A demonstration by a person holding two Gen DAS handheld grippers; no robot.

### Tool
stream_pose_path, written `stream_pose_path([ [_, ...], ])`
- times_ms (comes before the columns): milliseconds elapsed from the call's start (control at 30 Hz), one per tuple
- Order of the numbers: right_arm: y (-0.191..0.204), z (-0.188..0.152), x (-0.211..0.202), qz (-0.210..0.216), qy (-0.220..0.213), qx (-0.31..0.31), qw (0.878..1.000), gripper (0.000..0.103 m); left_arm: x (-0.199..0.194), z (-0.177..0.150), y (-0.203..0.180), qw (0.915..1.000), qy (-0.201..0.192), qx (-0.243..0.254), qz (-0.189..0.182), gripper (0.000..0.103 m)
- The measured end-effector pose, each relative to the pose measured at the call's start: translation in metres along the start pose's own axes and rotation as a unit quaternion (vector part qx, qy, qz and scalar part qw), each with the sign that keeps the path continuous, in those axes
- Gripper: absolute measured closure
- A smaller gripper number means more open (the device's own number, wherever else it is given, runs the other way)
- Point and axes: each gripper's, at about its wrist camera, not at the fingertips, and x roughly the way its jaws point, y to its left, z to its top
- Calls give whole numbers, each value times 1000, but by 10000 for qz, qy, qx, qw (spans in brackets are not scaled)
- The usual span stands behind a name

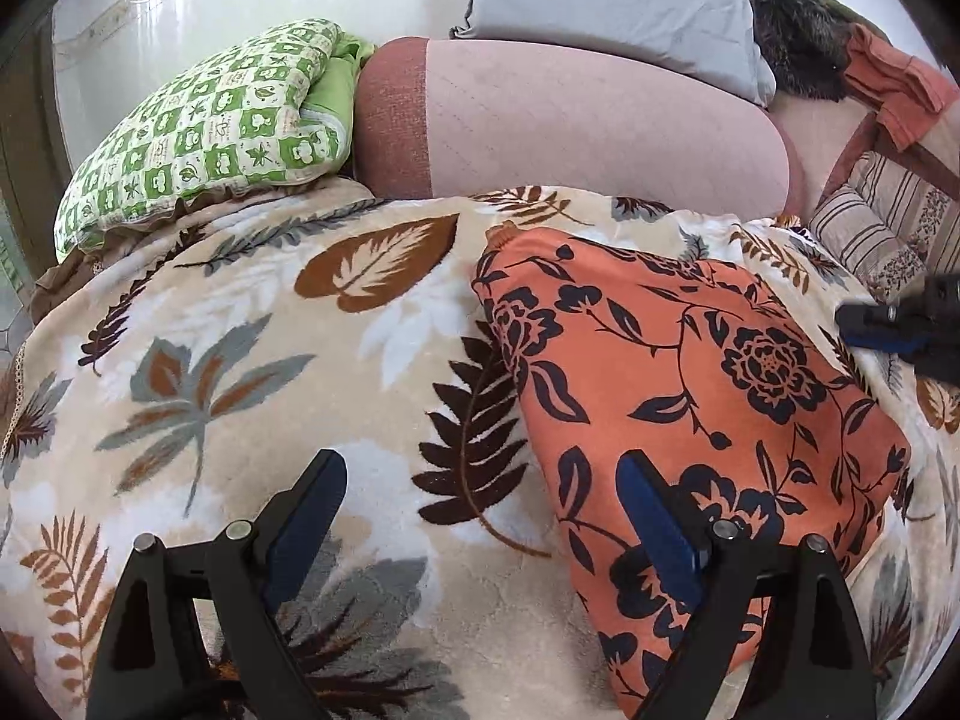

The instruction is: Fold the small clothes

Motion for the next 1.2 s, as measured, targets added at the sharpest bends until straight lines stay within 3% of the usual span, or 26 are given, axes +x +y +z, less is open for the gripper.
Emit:
stream_pose_path([
  [167,-17,-23,47,-376,552,196,9976,86,6,-3,-5,9999,64,121,76,11],
  [267,-20,-28,52,-379,364,89,9986,86,8,-4,-6,9998,102,161,96,11],
  [433,-15,-23,40,-445,501,108,9977,86,8,-4,-5,9998,103,131,87,11],
  [733,-29,-12,-10,-161,-188,155,9996,85,8,-3,-6,9998,102,120,79,11],
  [800,-32,-10,-13,-115,-233,183,9995,71,8,-3,-6,9999,103,114,70,11],
  [867,-41,-8,-23,63,-477,342,9983,16,9,-3,-6,9999,94,111,64,11],
  [933,-44,-8,-27,109,-646,354,9972,13,10,-4,-6,9999,93,111,48,11],
  [1200,-61,-7,-8,291,-381,392,9981,13,15,-2,-8,9999,94,94,-65,11],
])
